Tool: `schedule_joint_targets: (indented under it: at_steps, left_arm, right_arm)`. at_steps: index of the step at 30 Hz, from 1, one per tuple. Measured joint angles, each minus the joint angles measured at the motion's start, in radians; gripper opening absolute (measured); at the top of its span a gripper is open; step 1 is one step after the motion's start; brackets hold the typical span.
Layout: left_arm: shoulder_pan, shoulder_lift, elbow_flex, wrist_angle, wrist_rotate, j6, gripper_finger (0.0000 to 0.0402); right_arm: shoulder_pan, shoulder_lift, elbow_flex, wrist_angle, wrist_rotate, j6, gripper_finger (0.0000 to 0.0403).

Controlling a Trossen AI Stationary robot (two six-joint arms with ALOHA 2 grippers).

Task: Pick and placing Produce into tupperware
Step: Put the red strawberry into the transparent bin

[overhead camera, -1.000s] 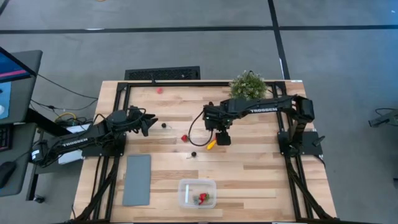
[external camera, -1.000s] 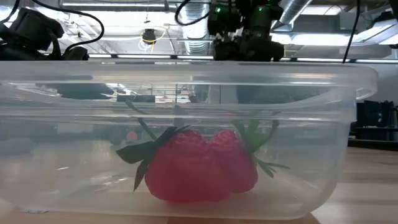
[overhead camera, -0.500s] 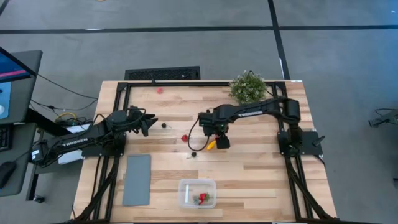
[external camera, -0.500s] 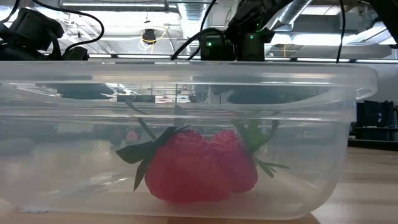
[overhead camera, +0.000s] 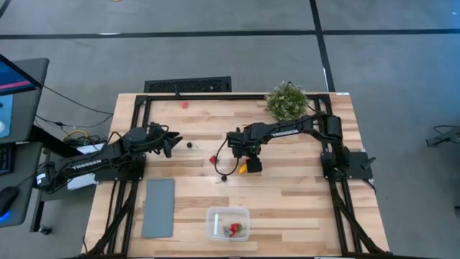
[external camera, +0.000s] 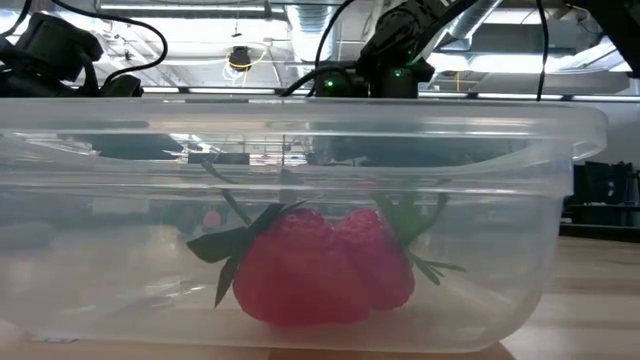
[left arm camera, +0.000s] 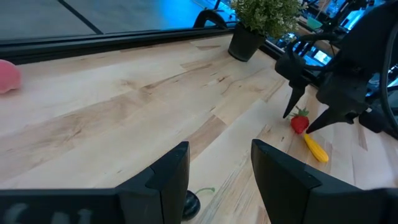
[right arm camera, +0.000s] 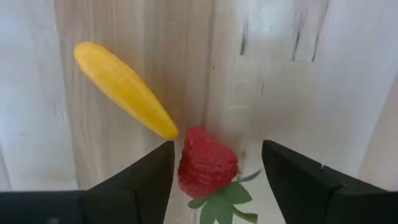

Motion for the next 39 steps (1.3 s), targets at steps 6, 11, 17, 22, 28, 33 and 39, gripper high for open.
schedule_joint_targets:
  at_steps: [6, 11, 17, 22, 28, 33, 39]
  left_arm:
    - [0.0, 0.0, 0.0, 0.0, 0.0, 0.0, 0.0163]
    - [0.0, 0.0, 0.0, 0.0, 0.0, 0.0, 0.0163]
    - [0.0, 0.0, 0.0, 0.0, -0.001, 0.0, 0.0163]
    - [0.0, 0.0, 0.0, 0.0, -0.001, 0.0, 0.0163]
    - [0.0, 0.0, 0.0, 0.0, -0.001, 0.0, 0.0163]
    - [0.0, 0.0, 0.0, 0.0, -0.001, 0.0, 0.0163]
    - [0.0, 0.0, 0.0, 0.0, -0.001, 0.0, 0.0163]
  right_arm:
    - [-0.008, 0.0, 0.0, -0.026, 0.0, 0.0, 0.0207]
    - [-0.009, 0.0, 0.0, -0.031, 0.0, 0.0, 0.0167]
    - [-0.008, -0.003, 0.002, -0.052, 0.0, 0.009, 0.015]
    - [-0.008, -0.002, 0.0, -0.055, 0.001, 0.019, 0.0155]
    - [-0.008, -0.002, 0.0, -0.063, 0.003, 0.031, 0.0149]
    - [-0.014, -0.002, 0.0, -0.095, 0.003, 0.071, 0.0147]
    - [-0.021, -0.002, 0.0, -0.105, 0.004, 0.118, 0.017]
